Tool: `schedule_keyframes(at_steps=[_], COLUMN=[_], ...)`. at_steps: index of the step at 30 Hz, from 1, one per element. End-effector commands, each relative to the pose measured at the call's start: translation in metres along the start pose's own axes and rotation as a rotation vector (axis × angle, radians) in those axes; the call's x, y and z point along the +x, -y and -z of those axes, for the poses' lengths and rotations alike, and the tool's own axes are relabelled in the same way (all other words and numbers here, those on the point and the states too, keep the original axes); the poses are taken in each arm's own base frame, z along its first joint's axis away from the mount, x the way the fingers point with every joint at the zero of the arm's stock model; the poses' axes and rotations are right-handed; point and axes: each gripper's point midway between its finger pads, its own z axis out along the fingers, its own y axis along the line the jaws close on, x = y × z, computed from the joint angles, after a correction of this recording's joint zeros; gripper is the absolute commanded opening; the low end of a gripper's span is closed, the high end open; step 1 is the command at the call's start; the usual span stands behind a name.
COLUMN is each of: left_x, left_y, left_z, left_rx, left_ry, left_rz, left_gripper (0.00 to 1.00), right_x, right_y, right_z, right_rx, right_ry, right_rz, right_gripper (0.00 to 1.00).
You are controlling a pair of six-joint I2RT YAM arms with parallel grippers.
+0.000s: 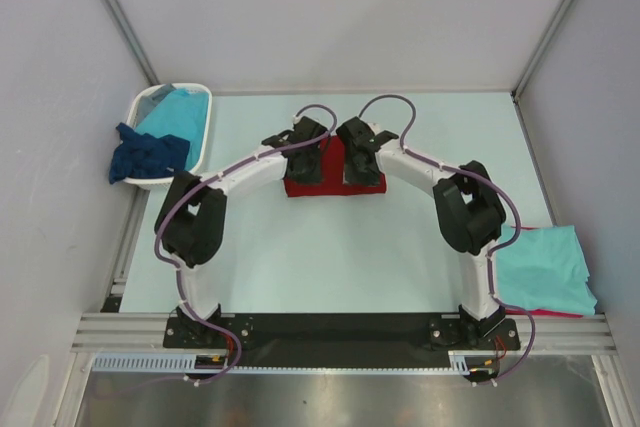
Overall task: Fold and stack the t-shirts
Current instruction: Smooth out wrinkles on the folded tshirt
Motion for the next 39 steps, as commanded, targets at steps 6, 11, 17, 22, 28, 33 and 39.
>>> schedule_keyframes(at_steps=[6,11,17,22,28,33,39], left_x=[0.04,0.059,0.011,-0.049,-0.061,-0.03,0.008], left_y=[0.005,0.0,0.007,0.02,0.026,0.027,0.017], left_z=[-0.031,-0.045,0.003,0.066,0.06,0.018,-0.017], left_rx=[0.025,0.015,0.025,0.05,0.04,0.037,0.017], left_ry=[-0.104,-0.158,0.002,0.19,0.191,0.07,-0.024], left_rz=[-0.001,-0.001,-0.01,-0.027,-0.034,-0.043,-0.035], left_gripper=[0.25,0.24,0.23,0.25,0.26,0.25,0.24], right_x=[0.035,0.041,-0.003,-0.057,-0.065,-0.034,0.0], right_y=[0.01,0.015,0.009,-0.01,-0.017,-0.011,-0.001], right_z=[-0.035,-0.042,0.003,0.061,0.057,0.013,-0.017], right_rx=[0.04,0.055,0.024,-0.046,-0.053,-0.017,0.009], right_ry=[-0.096,-0.116,0.02,0.165,0.159,0.063,-0.01], right_rz=[0.011,0.014,-0.006,-0.02,-0.007,0.004,0.012], right_gripper=[0.51,0.51,0.51,0.52,0.52,0.51,0.51])
